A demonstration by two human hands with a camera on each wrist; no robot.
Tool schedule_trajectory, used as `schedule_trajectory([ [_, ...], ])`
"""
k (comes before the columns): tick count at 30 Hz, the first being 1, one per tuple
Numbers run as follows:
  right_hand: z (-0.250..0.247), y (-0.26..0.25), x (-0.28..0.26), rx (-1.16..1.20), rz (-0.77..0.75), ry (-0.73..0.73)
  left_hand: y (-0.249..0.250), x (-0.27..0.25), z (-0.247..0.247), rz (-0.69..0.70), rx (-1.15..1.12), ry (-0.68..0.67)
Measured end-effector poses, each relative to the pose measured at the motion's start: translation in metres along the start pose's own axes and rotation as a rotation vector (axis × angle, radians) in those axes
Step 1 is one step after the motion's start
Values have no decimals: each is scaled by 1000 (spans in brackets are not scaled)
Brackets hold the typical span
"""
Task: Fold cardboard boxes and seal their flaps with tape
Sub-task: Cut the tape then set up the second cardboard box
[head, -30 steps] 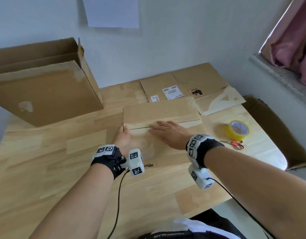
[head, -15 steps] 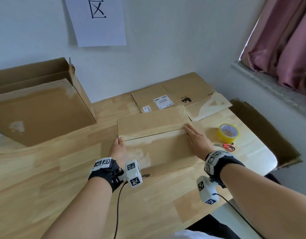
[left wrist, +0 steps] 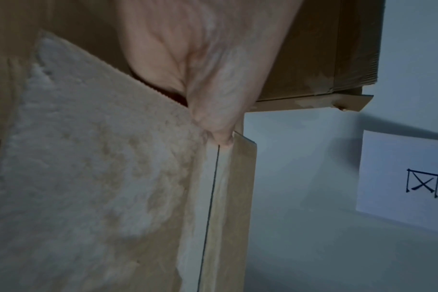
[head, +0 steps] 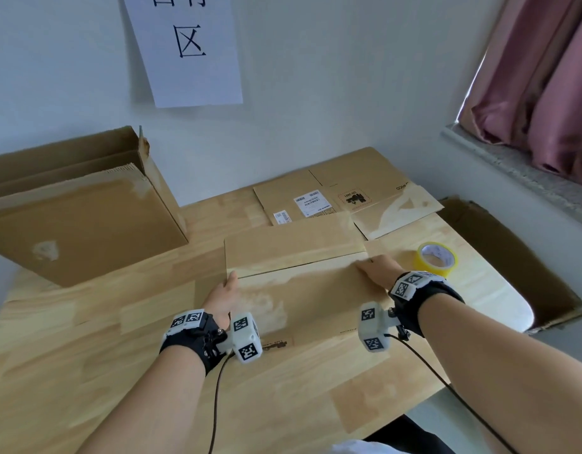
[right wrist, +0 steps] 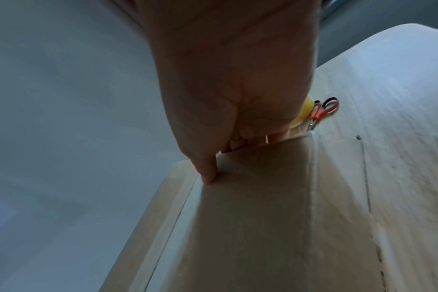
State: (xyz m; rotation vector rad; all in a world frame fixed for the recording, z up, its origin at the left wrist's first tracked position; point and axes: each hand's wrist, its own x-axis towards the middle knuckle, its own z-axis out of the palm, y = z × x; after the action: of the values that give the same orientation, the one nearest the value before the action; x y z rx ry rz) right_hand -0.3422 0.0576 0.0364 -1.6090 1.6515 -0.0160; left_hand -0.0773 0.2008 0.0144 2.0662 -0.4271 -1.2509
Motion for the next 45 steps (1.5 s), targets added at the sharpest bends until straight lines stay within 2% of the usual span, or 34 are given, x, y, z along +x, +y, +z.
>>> schedule_trajectory([
  [1, 1, 6, 2, -23, -24, -7, -1, -1, 0, -3, 4, -1],
  [4, -1, 20, 2, 105, 19, -37, -4, 0, -2, -9, 26, 3],
  [8, -3, 26, 0, 223, -3, 21, -1, -4, 2, -3, 32, 37],
  [11, 0, 17, 1, 355, 21, -88, 0, -6, 3, -24, 21, 41],
  [15, -1, 10, 4, 319, 48, -105, 5, -12, 9, -38, -51, 38],
  [20, -8, -2, 0, 236, 21, 17, 25, -34, 6, -14, -121, 28],
  [24, -31, -35, -4, 306, -62, 56, 57, -49, -16, 180, -176, 41],
  [29, -57, -72, -9, 564, -144, 106, 92, -51, -49, 436, -161, 44],
  [36, -73, -88, -12, 472, -144, 174, 122, -64, -61, 599, -76, 46],
  [45, -90, -99, -23, 762, -132, 187, 142, -69, -62, 780, -151, -79],
])
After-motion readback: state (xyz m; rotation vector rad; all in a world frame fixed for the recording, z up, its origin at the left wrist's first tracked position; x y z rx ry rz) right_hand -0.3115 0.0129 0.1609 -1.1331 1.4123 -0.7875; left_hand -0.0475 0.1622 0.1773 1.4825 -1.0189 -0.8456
